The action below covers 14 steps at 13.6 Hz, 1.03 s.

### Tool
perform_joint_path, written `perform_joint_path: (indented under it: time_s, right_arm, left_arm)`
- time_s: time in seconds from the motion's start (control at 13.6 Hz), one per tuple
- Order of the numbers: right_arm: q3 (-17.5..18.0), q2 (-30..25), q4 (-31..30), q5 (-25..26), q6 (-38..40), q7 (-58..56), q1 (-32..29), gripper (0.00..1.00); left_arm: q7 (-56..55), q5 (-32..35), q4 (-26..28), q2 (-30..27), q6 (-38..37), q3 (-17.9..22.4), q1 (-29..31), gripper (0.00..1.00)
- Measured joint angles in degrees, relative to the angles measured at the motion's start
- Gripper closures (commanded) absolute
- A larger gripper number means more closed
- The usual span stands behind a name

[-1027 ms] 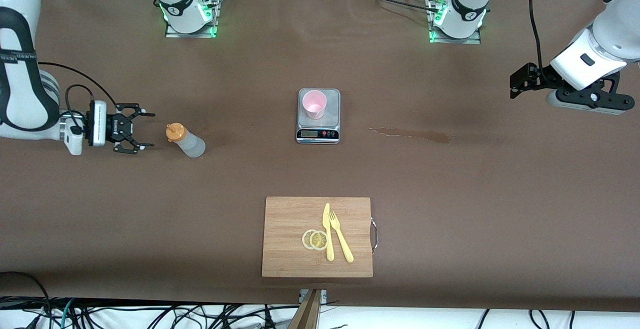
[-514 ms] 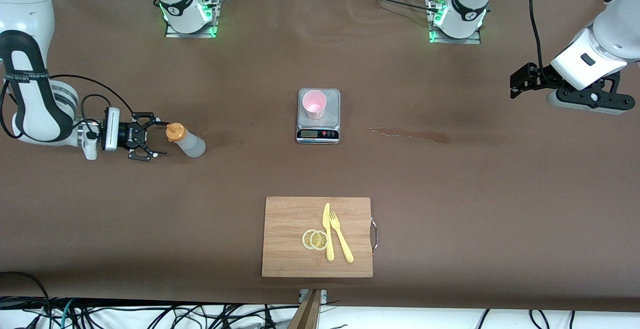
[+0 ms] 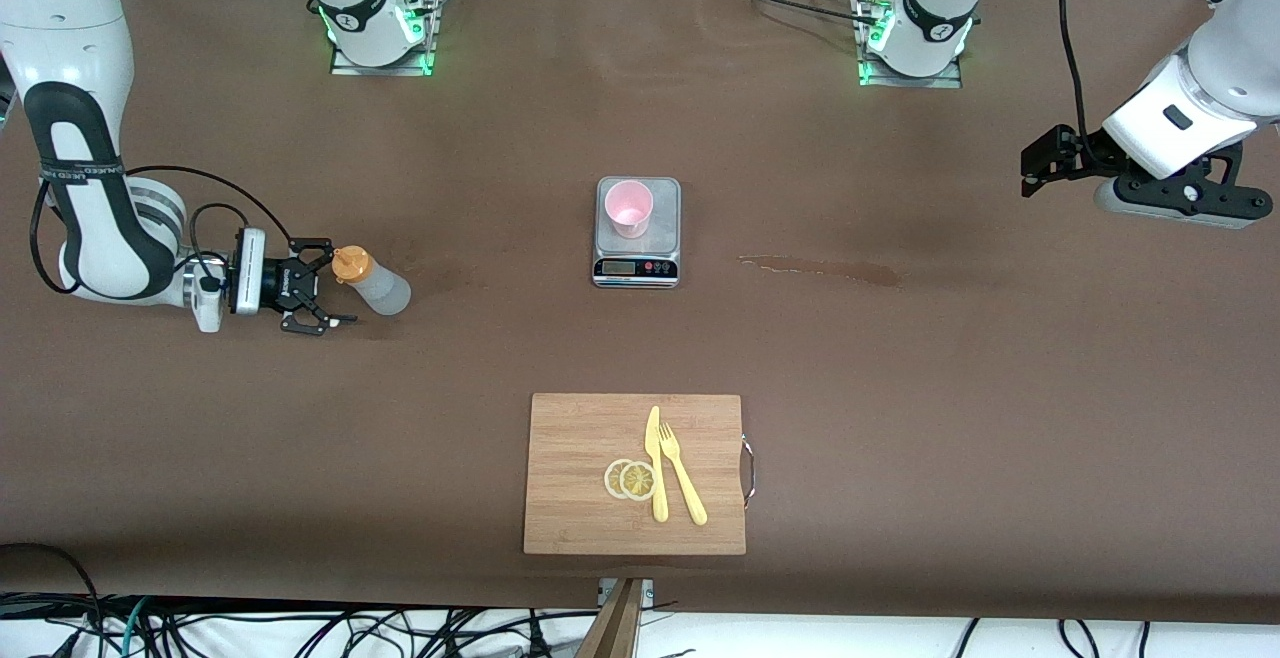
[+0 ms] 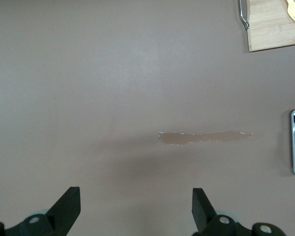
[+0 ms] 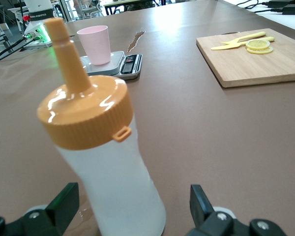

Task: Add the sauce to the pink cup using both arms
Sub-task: 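Close the right gripper around the white sauce bottle with orange cap, then lift the sauce bottle with the right gripper and carry it over the cup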

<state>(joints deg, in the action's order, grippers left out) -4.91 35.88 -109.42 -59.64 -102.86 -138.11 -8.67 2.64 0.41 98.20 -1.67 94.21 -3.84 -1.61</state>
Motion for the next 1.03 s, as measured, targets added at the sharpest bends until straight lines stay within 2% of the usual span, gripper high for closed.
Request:
perform_joint_path:
  time_s: [0.22, 0.44, 0.51, 0.66, 0.81, 0.88, 1.03]
  right_arm:
    - [0.04, 0.85, 0.47, -0.83, -0.20, -0.51, 0.84, 0.03]
    - [0.07, 1.31, 0.54, -1.71, -0.33, -1.17, 1.58, 0.22]
    - [0.09, 1.35, 0.54, -1.82, -0.33, -1.48, 1.74, 0.25]
    - [0.09, 1.37, 0.54, -1.96, -0.47, -1.82, 2.08, 0.45]
    - [0.09, 1.37, 0.58, -1.98, -0.59, -1.97, 2.45, 0.70]
    - [0.09, 1.36, 0.74, -1.98, -0.66, -1.97, 2.63, 0.79]
    - [0.10, 1.27, 1.07, -1.98, -1.41, -1.95, 3.08, 0.86]
  left_arm:
    - [0.03, 0.00, -0.26, 0.01, 0.00, -0.03, -0.04, 0.00]
    - [0.03, 0.00, -0.28, 0.21, -0.02, -0.05, -0.05, 0.00]
    - [0.03, 0.00, -0.29, 0.31, -0.02, -0.05, -0.05, 0.00]
    - [0.03, 0.00, -0.34, 0.56, -0.02, -0.05, -0.05, 0.00]
    - [0.03, 0.00, -0.39, 0.71, -0.02, -0.05, -0.05, 0.00]
    - [0.03, 0.00, -0.42, 0.74, -0.02, -0.05, -0.05, 0.00]
    - [0.03, 0.00, -0.47, 0.76, -0.02, -0.05, -0.05, 0.00]
